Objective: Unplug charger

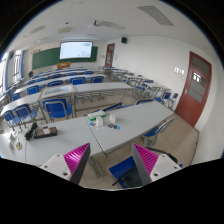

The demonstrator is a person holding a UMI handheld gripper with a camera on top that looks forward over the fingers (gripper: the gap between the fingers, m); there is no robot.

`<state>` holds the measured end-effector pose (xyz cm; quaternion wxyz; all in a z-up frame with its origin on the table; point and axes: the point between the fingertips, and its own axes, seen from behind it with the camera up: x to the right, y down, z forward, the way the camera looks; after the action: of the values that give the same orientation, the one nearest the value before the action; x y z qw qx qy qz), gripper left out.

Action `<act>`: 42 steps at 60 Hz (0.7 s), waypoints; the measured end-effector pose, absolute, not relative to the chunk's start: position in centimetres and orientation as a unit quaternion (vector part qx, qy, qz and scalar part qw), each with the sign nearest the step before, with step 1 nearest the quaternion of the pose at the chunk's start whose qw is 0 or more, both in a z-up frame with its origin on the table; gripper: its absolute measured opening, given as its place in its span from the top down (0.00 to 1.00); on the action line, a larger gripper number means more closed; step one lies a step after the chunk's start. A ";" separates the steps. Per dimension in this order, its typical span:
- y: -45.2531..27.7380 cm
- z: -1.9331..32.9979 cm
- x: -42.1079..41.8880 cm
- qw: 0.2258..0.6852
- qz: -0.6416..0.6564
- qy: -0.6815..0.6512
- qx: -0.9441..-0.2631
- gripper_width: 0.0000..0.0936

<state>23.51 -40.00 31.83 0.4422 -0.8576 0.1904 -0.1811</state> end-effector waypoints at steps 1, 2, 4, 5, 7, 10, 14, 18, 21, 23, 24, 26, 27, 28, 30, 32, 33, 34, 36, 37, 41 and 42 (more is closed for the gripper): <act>-40.1 31.7 23.5 0.440 -0.181 0.191 -0.859 0.09; -40.3 31.5 23.5 0.438 -0.181 0.191 -0.860 0.09; -40.7 31.1 23.6 0.432 -0.180 0.193 -0.863 0.09; -40.8 30.7 23.7 0.428 -0.179 0.194 -0.864 0.09; -41.1 30.2 23.4 0.422 -0.175 0.195 -0.868 0.09; -40.8 27.8 24.7 0.412 -0.168 0.193 -0.875 0.09; -40.5 25.1 24.4 0.401 -0.156 0.183 -0.884 0.09; -39.8 21.8 22.8 0.392 -0.143 0.162 -0.894 0.09; -39.1 19.5 20.8 0.386 -0.129 0.143 -0.902 0.09; -38.5 17.9 19.2 0.380 -0.116 0.131 -0.908 0.09; -38.1 17.1 18.2 0.378 -0.109 0.124 -0.911 0.09; -37.2 15.7 16.0 0.376 -0.090 0.109 -0.916 0.08; -36.6 15.0 14.9 0.377 -0.081 0.102 -0.917 0.08; -36.0 14.3 13.8 0.378 -0.072 0.095 -0.918 0.09; -34.6 13.0 11.6 0.379 -0.054 0.082 -0.920 0.09; -33.1 11.8 9.3 0.382 -0.037 0.068 -0.921 0.09; -32.2 11.3 8.1 0.385 -0.030 0.061 -0.920 0.09; -31.3 10.9 7.1 0.389 -0.023 0.055 -0.919 0.09; -29.3 10.1 5.1 0.398 -0.012 0.042 -0.917 0.09; -28.2 9.7 4.2 0.402 -0.008 0.035 -0.915 0.08; -23.7 8.5 0.9 0.420 0.003 0.014 -0.907 0.08; -22.6 8.3 0.2 0.424 0.004 0.010 -0.905 0.08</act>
<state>0.16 -22.56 8.27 0.4242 -0.9055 0.0097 0.0045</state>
